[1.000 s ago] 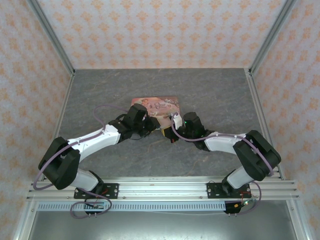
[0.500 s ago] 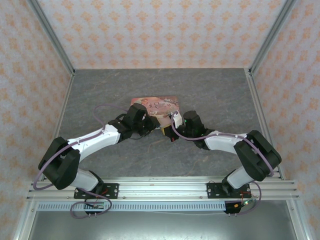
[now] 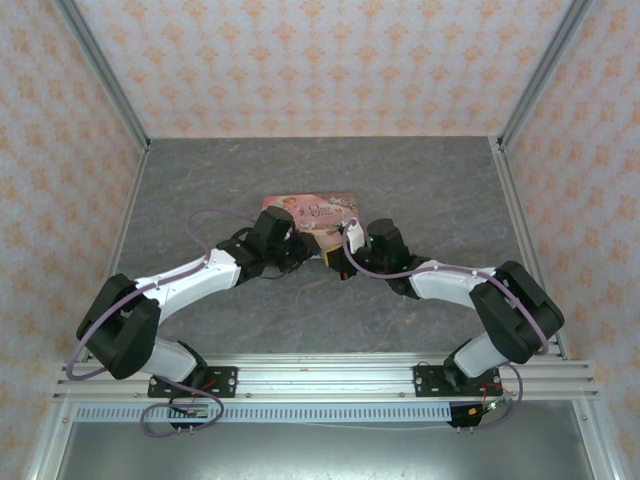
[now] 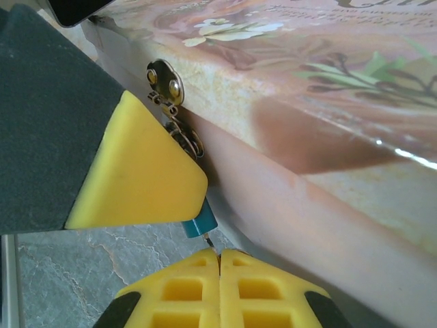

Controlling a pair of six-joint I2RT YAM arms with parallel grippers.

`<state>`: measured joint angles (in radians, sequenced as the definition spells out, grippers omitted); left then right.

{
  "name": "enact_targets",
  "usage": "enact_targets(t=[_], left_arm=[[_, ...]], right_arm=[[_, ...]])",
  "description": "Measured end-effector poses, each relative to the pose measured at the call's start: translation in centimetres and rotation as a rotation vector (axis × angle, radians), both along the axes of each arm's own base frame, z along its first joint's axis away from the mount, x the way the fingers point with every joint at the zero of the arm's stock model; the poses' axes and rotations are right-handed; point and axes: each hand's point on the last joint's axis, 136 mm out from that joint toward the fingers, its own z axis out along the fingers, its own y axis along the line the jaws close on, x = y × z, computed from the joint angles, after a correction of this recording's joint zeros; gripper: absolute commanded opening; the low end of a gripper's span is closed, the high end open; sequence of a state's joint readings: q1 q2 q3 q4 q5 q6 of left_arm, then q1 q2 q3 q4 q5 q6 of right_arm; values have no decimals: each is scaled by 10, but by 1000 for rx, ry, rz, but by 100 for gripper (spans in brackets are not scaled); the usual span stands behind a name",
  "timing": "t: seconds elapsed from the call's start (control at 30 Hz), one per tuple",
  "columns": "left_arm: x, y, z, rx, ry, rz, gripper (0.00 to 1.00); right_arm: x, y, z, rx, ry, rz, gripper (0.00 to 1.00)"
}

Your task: Unlock the padlock with the key

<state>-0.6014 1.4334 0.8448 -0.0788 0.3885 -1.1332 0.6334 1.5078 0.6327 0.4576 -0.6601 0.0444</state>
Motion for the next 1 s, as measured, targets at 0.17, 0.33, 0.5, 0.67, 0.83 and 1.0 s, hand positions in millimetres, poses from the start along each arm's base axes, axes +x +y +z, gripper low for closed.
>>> enact_targets(t=[0.17,0.33,0.5,0.67,0.83,1.0], left_arm=[[3,-1,-9,8,14,7,24],[6,-2,-24,19,41,23,25],[5,-4,-42,35,67,17,28],[7,-6,-56,39,79,20,32],[8,-6,-63,26,72,34,41],[11,-5,-61,11,41,47,59]], right_arm=[[3,0,-9,5,42,-20,0],[5,-1,-25,7,89,-49,0],[2,-4,-44,21,145,-80,0],[-1,-6,-55,35,199,-125,0],[-8,2,-57,67,242,-151,0],[-10,5,-60,93,292,-187,0]])
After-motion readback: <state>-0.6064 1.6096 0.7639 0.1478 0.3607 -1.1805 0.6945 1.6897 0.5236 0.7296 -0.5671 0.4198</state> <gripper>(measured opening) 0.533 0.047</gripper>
